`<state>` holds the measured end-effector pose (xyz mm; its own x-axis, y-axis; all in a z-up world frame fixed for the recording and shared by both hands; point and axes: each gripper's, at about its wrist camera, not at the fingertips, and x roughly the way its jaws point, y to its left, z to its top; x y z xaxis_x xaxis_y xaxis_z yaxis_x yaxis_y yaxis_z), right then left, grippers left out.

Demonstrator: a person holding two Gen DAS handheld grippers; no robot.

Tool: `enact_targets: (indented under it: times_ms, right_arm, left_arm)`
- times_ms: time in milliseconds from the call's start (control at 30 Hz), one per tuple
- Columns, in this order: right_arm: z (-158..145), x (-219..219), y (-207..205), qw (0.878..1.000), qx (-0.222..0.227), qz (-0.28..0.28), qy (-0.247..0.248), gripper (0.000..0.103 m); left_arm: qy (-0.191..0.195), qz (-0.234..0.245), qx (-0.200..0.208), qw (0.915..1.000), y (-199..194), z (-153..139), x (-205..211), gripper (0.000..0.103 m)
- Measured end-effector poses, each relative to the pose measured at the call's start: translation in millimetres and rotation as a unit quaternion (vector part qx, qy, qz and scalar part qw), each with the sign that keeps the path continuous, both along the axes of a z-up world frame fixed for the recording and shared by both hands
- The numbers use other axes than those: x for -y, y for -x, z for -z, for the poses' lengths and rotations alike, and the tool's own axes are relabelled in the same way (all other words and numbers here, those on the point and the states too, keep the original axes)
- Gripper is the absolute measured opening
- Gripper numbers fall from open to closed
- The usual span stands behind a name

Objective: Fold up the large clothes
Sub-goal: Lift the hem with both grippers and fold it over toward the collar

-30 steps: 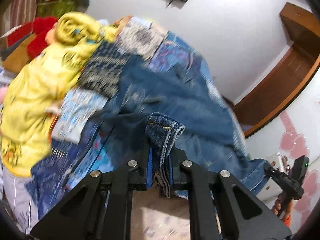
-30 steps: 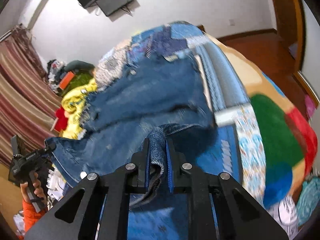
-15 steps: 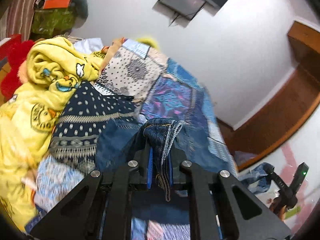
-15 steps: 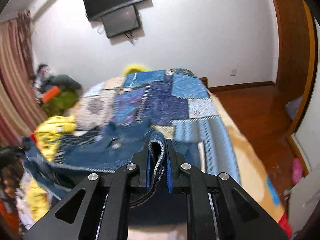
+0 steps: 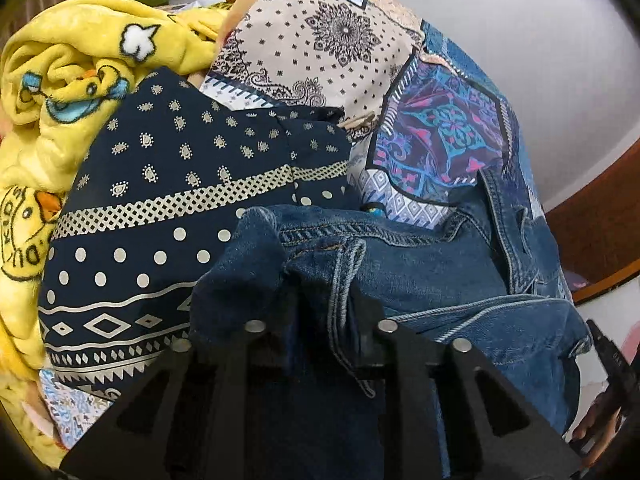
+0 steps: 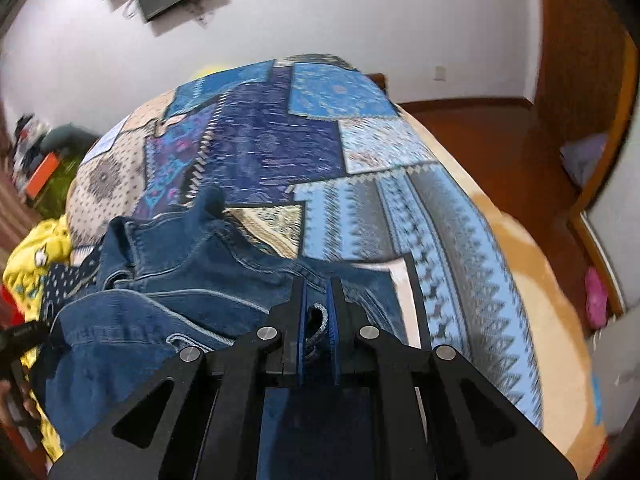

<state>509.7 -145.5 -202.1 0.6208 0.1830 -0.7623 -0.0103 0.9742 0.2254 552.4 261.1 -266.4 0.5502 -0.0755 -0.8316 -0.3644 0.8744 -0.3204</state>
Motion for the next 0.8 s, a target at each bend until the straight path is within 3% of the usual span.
enact_targets:
  times_ms: [100,167,200,233,267,333,400,500,633,800]
  right_arm:
    - [-9,-5,8,1.0,0.015,0.009,0.02,0.014]
    - [-23,-11,11,0.999,0.027,0.003,0.029,0.024]
    - [-29,-13,12,0.999,0.031,-0.004,0.025,0.044]
    - [-37,-16,14,0.999,0.034,-0.018,0.017,0.07]
    - [-44,-20,16,0.999,0.039,-0.029,0.013,0.079]
    - [-58,-30,26,0.997,0.061,-0.05,0.013,0.083]
    - [-63,-43,35,0.995,0.058,-0.079,0.018,0.084]
    - [-56,-65,47,0.991,0.03,-0.133,0.019,0.084]
    - [-27,-91,63,0.981,-0.008,-0.192,0.028,0.084]
    - [11,-112,68,0.971,-0.053,-0.228,0.056,0.084]
  left_arm:
    - [-0.037,0.019,-0.03,0.9987,-6,-11,10,0.03]
    - [-0.065,0.037,-0.04,0.9964,-3,-24,19,0.046]
    - [-0.078,0.041,-0.033,0.9956,1,-35,24,0.053]
    - [-0.086,0.04,-0.023,0.9953,3,-44,26,0.069]
    - [-0.091,0.036,-0.005,0.9952,9,-58,29,0.086]
    - [-0.088,0.031,0.016,0.9955,16,-74,33,0.102]
    - [-0.081,0.036,0.031,0.9956,25,-86,40,0.102]
    - [-0.082,0.081,0.012,0.9933,31,-85,58,0.102]
    - [-0.089,0.146,-0.026,0.9849,41,-58,81,0.102]
    - [-0.105,0.182,-0.078,0.9745,42,-17,93,0.102]
